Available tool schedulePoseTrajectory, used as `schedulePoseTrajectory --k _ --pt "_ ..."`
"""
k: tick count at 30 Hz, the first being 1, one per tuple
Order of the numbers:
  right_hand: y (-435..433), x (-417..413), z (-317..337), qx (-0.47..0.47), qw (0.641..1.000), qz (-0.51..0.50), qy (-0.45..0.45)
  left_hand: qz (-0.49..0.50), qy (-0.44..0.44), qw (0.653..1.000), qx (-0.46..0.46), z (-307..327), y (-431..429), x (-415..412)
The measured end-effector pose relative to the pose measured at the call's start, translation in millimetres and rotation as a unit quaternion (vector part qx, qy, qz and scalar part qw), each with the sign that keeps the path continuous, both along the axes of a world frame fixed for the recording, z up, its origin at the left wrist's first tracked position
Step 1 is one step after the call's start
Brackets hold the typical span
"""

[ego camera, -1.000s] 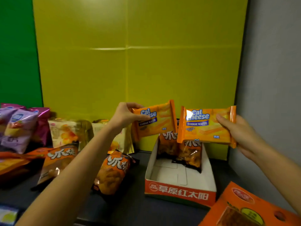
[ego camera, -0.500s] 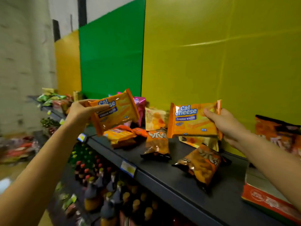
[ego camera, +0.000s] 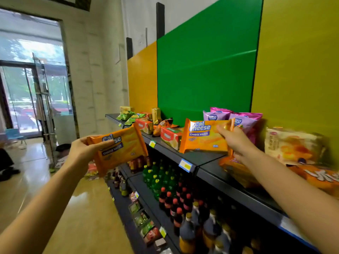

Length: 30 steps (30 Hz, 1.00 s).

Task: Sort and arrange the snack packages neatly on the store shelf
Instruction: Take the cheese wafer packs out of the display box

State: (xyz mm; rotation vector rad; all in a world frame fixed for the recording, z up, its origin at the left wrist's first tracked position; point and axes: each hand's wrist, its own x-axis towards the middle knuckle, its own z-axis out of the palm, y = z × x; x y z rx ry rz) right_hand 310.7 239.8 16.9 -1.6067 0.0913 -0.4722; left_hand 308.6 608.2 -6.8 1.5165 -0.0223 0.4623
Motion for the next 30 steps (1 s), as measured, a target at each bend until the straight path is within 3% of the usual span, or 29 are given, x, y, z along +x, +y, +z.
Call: schedulePoseTrajectory --k 11,18,30 --pt "94.8 171.8 3.3 0.04 0.999 -0.001 0.003 0.031 -0.013 0.999 -0.004 -10.0 78.8 128.7" --pt "89.8 310.8 19.5 0.005 0.998 -0.057 -0.025 0.005 -0.03 0.999 0.02 13.0 90.6 256.7" --pt "73.0 412.6 39.7 0.001 0.987 -0.154 -0.051 -0.093 -0.104 0.99 0.008 50.8 54.4 458.2"
